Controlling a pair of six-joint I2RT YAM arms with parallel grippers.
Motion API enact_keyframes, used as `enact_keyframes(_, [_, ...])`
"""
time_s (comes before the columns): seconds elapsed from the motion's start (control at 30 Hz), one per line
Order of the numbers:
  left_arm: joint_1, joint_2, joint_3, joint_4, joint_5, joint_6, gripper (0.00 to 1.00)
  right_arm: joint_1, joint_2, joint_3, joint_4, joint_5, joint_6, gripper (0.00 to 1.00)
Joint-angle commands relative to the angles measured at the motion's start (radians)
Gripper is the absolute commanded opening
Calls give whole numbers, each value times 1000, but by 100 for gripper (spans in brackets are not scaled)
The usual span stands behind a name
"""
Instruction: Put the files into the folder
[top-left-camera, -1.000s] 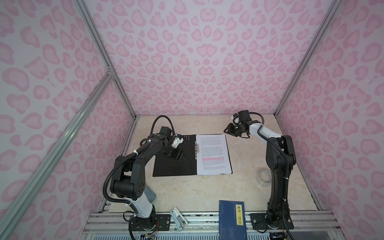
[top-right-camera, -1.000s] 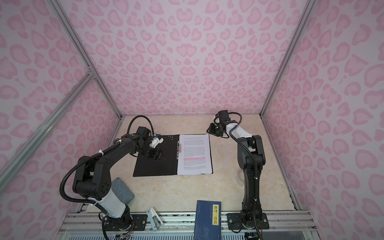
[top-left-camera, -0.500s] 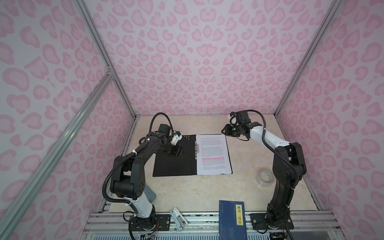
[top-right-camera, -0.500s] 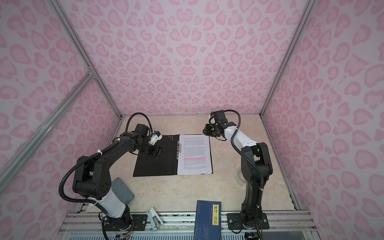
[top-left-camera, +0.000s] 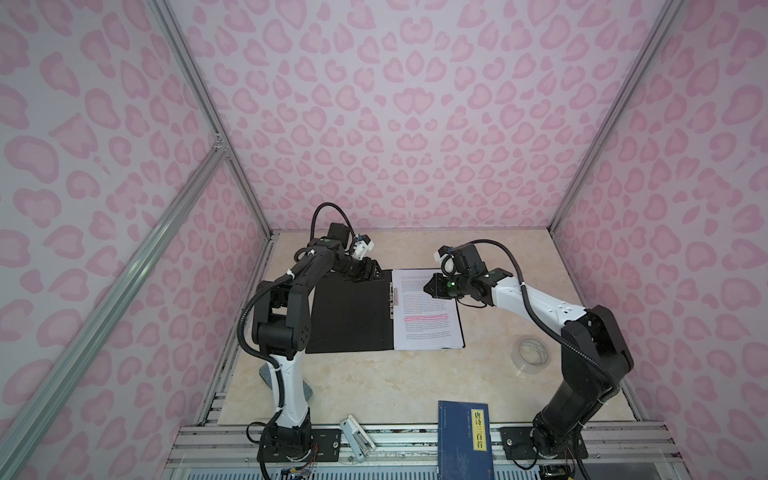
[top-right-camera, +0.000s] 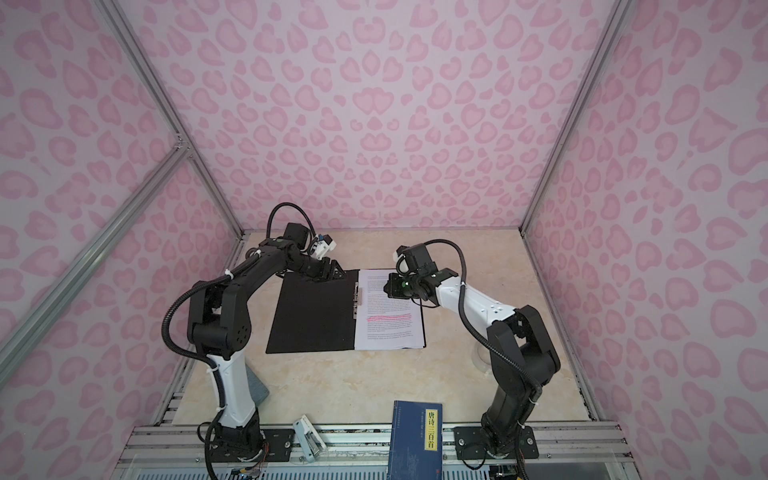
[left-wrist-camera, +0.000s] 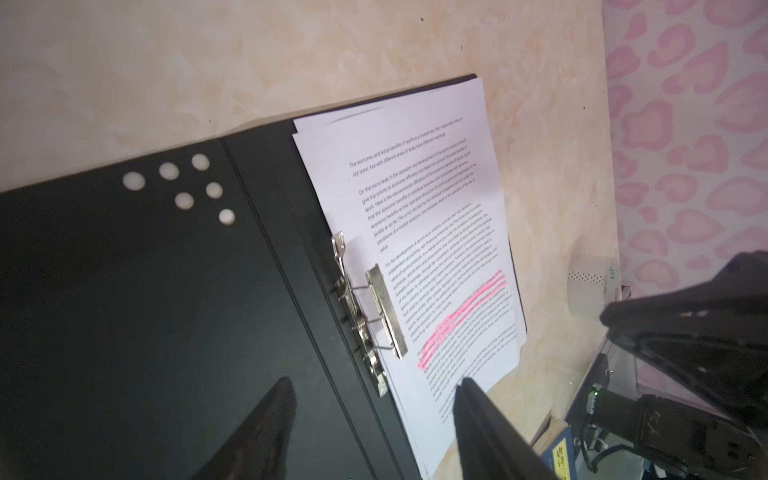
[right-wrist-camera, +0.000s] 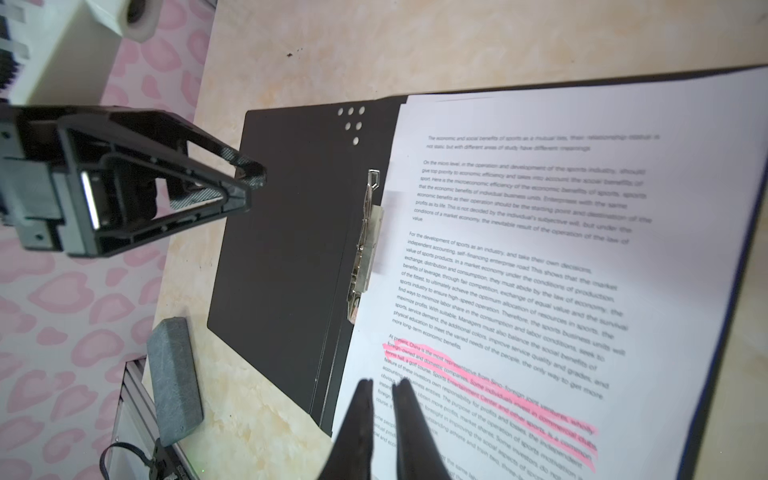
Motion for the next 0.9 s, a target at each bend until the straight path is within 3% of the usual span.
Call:
enact_keyframes(0.0, [-6, 77, 85, 3, 51, -28, 65, 9, -75, -99, 61, 29, 60, 14])
enact_keyframes(0.13, [-12, 175, 188, -29, 72, -25, 65, 19, -198, -246, 68, 65, 78, 14])
enact_keyframes(0.33, [-18, 218, 221, -25, 64, -22, 65, 11, -333, -392, 48, 115, 91, 14])
enact_keyframes(0.8, [-52, 269, 239, -47, 101, -17, 65, -13, -358, -427, 33, 108, 81, 14])
enact_keyframes(0.87, [-53, 281, 239, -49, 63, -37, 65, -15, -356, -430, 34, 108, 82, 14])
